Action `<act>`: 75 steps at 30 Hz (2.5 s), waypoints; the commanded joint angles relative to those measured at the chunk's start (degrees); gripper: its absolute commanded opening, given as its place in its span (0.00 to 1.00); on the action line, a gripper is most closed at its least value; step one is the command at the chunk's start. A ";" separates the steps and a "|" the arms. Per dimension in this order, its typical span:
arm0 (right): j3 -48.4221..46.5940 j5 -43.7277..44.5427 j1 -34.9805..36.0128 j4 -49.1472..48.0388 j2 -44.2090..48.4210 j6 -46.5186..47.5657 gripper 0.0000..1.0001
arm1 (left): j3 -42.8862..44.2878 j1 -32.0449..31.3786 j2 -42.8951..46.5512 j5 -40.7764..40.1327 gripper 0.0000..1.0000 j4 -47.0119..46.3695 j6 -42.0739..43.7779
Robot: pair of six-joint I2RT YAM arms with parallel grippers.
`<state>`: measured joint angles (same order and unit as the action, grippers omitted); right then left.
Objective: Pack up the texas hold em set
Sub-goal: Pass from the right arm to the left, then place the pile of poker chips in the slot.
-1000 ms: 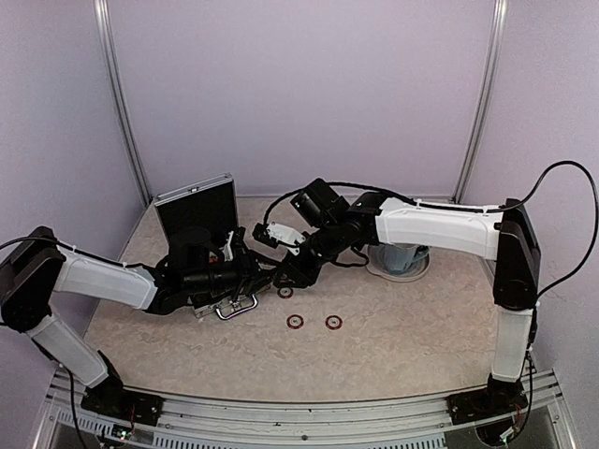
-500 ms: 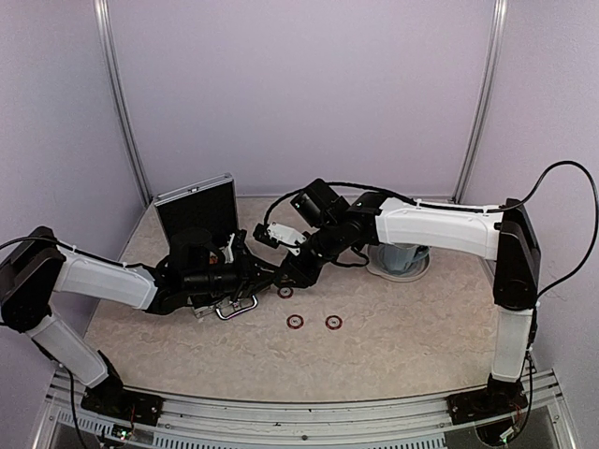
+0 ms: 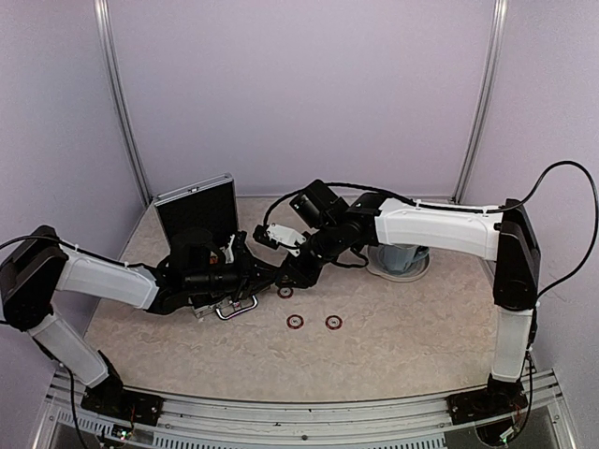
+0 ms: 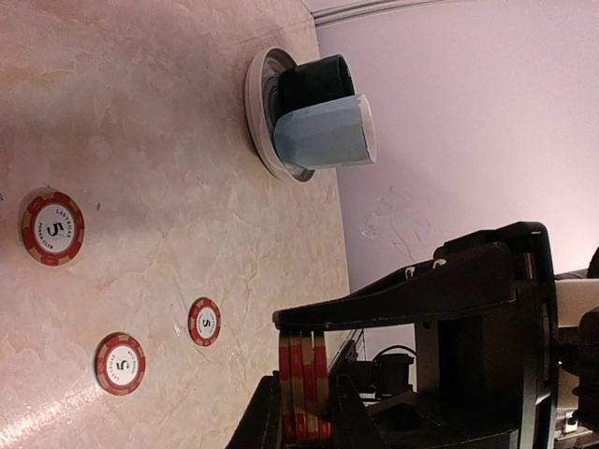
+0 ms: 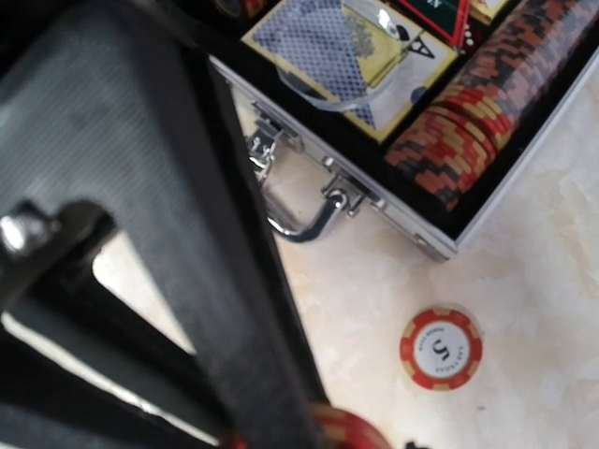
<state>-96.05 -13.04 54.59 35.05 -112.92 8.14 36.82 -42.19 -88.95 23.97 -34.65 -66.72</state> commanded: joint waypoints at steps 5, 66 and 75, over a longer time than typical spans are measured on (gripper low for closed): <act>0.54 -0.01 -0.18 -0.69 0.36 -0.54 0.64 | -0.37 0.51 0.62 2.14 0.00 -3.36 0.22; 21.21 -13.42 -8.84 -17.80 7.94 -3.22 0.83 | 29.10 7.07 -5.40 -32.74 0.00 83.31 76.05; 20.83 -13.55 -8.84 -17.65 7.06 -3.35 0.83 | 28.95 8.26 -5.14 -32.67 0.00 83.51 76.10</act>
<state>-74.26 -25.96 46.22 18.06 -104.90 4.86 66.13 -34.35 -94.28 -9.26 48.51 8.45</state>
